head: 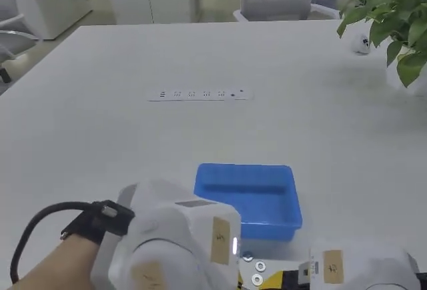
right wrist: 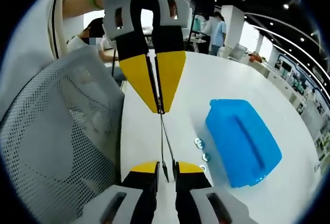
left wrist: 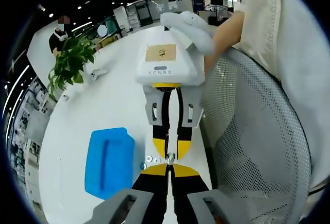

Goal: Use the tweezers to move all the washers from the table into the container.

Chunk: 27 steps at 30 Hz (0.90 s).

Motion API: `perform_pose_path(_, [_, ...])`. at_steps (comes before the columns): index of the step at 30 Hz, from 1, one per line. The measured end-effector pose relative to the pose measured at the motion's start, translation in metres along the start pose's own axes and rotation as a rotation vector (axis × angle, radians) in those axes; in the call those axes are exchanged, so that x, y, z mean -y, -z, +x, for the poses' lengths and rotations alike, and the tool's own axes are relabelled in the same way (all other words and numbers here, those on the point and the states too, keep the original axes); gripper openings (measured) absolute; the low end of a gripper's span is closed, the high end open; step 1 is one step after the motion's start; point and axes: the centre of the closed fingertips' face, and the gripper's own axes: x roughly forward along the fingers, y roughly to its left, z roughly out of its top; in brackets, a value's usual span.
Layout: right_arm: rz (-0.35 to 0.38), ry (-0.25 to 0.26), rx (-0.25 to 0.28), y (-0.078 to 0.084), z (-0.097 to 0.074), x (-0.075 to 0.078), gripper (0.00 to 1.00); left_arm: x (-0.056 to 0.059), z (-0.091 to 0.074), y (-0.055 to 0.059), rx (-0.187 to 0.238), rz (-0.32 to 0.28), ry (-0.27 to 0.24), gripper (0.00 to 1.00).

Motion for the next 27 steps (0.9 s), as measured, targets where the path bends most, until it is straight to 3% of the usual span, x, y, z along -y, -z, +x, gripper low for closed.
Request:
perform_pose_path(5, [0.017,-0.001,0.03,-0.003,0.001,0.007,0.06,-0.005,-0.001,-0.002,-0.023,0.041,0.004,0.0])
perform_pose_path(13, [0.052,0.029,0.063,-0.01,0.006,0.026,0.06,-0.025,0.0,-0.005,-0.039,0.051,-0.003,0.0])
perform_pose_path(21, [0.111,0.021,0.084,-0.008,0.008,0.031,0.06,-0.032,0.003,-0.006,-0.06,0.057,0.024,0.0])
perform_pose_path(25, [0.178,0.006,0.102,-0.008,0.007,0.032,0.07,-0.036,0.004,-0.007,-0.056,0.014,0.057,0.0])
perform_pose_path(27, [0.208,-0.011,0.107,-0.008,0.008,0.031,0.07,-0.035,0.005,-0.008,-0.059,-0.043,0.108,0.0])
